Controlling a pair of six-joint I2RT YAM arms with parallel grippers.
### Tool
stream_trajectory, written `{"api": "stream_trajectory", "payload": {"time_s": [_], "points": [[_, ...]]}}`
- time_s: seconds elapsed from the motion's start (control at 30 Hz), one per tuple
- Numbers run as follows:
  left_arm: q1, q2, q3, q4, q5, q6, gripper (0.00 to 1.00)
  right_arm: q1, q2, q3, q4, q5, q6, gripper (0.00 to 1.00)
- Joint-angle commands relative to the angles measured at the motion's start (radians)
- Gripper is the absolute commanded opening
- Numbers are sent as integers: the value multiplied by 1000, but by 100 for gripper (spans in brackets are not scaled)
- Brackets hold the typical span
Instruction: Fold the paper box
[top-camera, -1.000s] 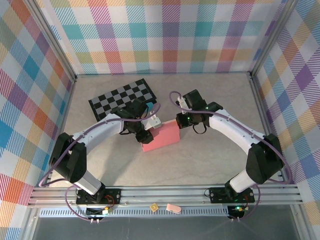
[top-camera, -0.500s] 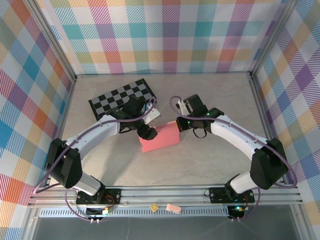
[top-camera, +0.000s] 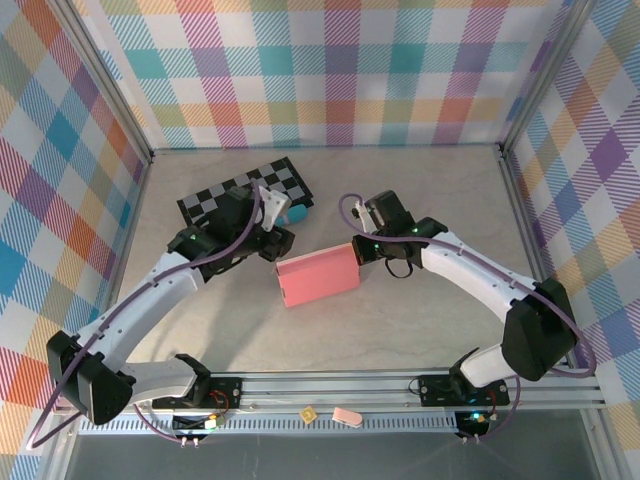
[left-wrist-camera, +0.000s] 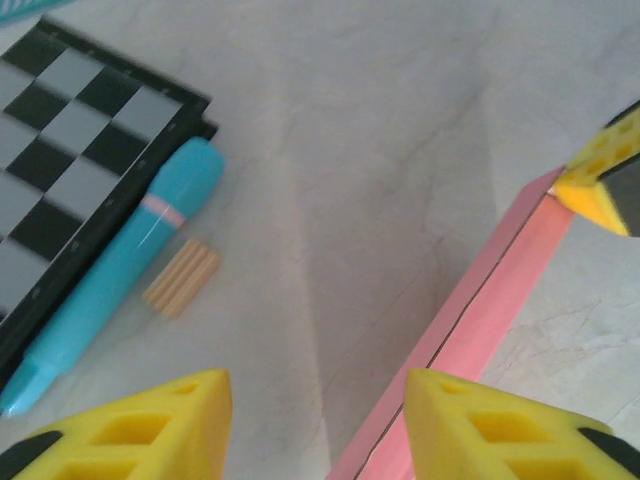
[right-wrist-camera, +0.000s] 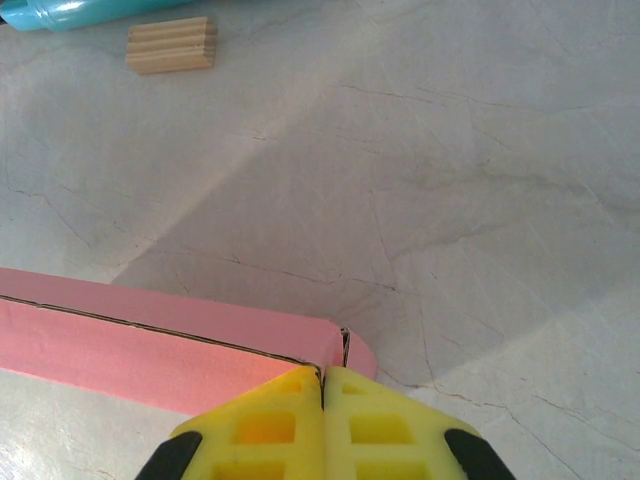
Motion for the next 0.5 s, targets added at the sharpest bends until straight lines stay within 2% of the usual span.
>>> {"api": "stream_trajectory", "payload": {"time_s": [0.0, 0.1, 0.2, 0.33, 0.47], "points": [[7, 31, 68, -300, -39, -170, 43, 10, -24, -20, -49, 8, 20, 0], [7, 62, 73, -437, 47, -243, 38, 10, -24, -20, -49, 6, 20, 0], [7, 59, 60, -482, 106, -303, 35, 12, -26, -24, -48, 6, 24, 0], [7, 55, 70, -517, 111, -330, 33, 12, -27, -27, -49, 10, 30, 0], [7, 88, 81, -537, 94, -302, 32, 13, -30, -30, -50, 15, 30, 0]]}}
